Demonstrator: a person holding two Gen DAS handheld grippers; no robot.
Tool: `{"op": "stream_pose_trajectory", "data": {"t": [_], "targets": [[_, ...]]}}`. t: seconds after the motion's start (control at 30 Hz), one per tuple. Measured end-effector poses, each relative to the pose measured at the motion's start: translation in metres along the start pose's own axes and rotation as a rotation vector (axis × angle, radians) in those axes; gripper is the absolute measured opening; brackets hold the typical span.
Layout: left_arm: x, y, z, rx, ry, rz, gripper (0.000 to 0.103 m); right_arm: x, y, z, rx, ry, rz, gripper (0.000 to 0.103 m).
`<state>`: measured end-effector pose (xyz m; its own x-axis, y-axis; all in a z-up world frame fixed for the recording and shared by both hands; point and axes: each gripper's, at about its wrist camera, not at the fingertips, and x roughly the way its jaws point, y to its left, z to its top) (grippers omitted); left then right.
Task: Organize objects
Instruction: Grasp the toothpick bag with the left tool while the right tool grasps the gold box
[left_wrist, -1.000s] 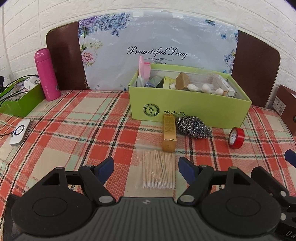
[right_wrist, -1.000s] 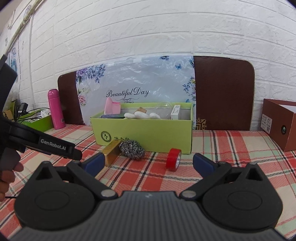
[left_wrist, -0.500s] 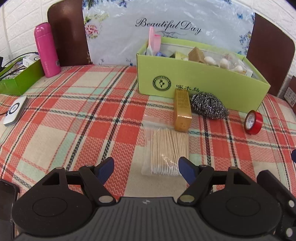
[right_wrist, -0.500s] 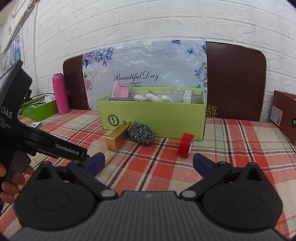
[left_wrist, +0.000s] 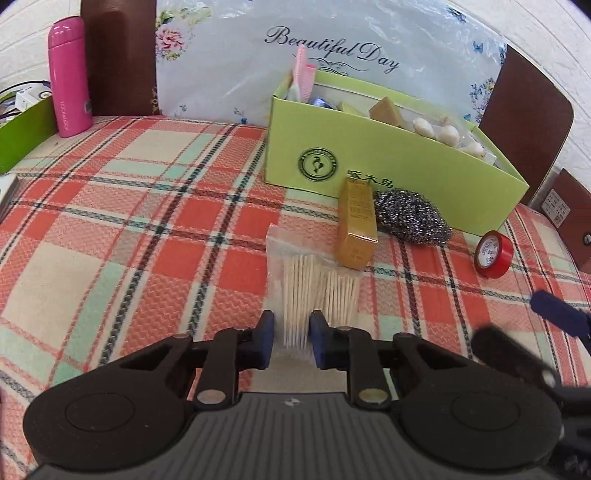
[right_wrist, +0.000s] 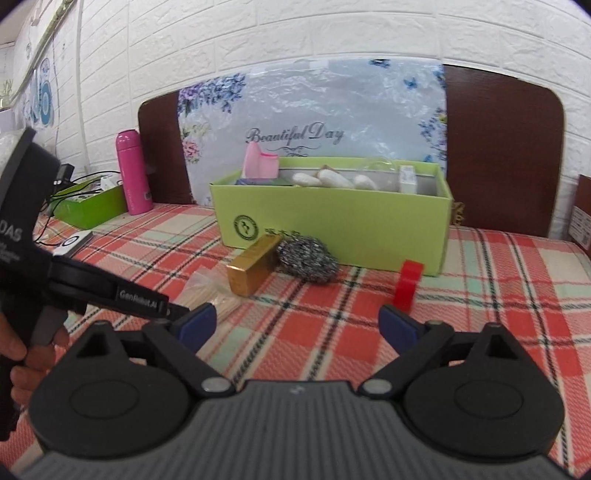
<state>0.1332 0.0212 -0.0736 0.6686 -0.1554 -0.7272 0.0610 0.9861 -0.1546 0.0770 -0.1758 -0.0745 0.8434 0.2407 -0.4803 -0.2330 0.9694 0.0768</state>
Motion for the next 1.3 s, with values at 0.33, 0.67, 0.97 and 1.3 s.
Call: {"op": "stream_pose_trajectory", "data": {"t": [0.33, 0.67, 0.97, 1.3], "targets": [[-0.007, 0.028, -0.002, -0.039, 0.003, 0.024, 0.021, 0.090, 0.026, 0.037, 0.032, 0.087, 0.117, 0.067], [-0.005, 0.031, -0.002, -0.043, 0.001, 0.011, 0.021, 0.102, 0.025, 0.030, 0.020, 0.131, 0.068, 0.027], [-0.006, 0.027, -0.005, -0.022, 0.009, -0.033, 0.018, 0.048, 0.010, 0.013, -0.023, 0.123, 0.076, 0.023], [-0.019, 0.002, -0.025, 0.044, 0.048, -0.160, 0.027, -0.024, -0.013, -0.029, -0.021, 0.203, 0.101, 0.030]]}}
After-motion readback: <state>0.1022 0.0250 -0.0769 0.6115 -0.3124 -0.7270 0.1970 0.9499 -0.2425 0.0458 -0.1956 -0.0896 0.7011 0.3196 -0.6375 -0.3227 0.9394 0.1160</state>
